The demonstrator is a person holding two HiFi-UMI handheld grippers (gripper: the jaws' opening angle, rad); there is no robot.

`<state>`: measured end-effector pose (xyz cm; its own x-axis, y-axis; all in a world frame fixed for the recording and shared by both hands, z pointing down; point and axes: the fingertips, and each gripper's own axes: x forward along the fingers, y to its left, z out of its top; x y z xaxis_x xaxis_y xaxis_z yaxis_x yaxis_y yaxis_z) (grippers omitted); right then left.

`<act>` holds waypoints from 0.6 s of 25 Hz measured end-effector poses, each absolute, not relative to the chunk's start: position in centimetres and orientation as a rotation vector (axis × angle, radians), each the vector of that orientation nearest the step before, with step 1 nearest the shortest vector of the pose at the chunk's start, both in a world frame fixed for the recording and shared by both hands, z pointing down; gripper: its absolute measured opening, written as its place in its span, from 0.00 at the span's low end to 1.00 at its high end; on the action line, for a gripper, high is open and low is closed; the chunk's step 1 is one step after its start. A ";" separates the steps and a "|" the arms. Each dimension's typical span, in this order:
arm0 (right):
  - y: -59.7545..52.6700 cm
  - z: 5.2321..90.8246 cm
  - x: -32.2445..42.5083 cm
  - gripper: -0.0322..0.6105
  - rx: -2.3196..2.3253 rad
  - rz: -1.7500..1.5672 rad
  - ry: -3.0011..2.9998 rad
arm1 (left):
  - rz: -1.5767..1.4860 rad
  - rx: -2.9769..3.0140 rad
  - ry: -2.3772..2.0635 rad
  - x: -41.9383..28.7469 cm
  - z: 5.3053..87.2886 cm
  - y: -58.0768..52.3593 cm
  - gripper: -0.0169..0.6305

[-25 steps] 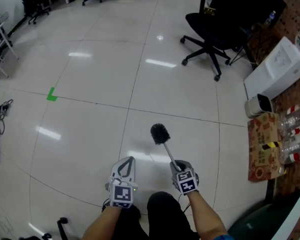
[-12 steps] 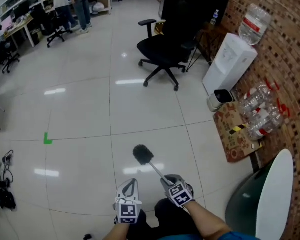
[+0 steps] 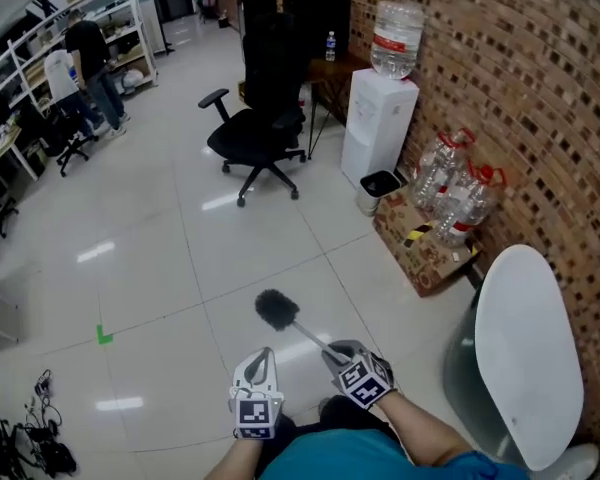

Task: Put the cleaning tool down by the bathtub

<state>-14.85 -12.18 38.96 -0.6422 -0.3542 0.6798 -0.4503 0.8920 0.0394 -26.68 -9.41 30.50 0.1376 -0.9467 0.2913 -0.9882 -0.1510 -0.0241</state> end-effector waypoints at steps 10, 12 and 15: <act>-8.0 33.2 -1.5 0.16 0.704 0.168 -2.301 | 0.378 2.435 -1.771 -14.0 24.1 -8.1 0.02; -7.7 33.0 0.0 0.16 0.740 0.172 -2.292 | 0.388 2.480 -1.731 -12.6 24.0 -7.8 0.02; -7.1 32.5 1.9 0.16 0.798 0.164 -2.268 | 0.374 2.544 -1.670 -11.3 23.5 -7.7 0.02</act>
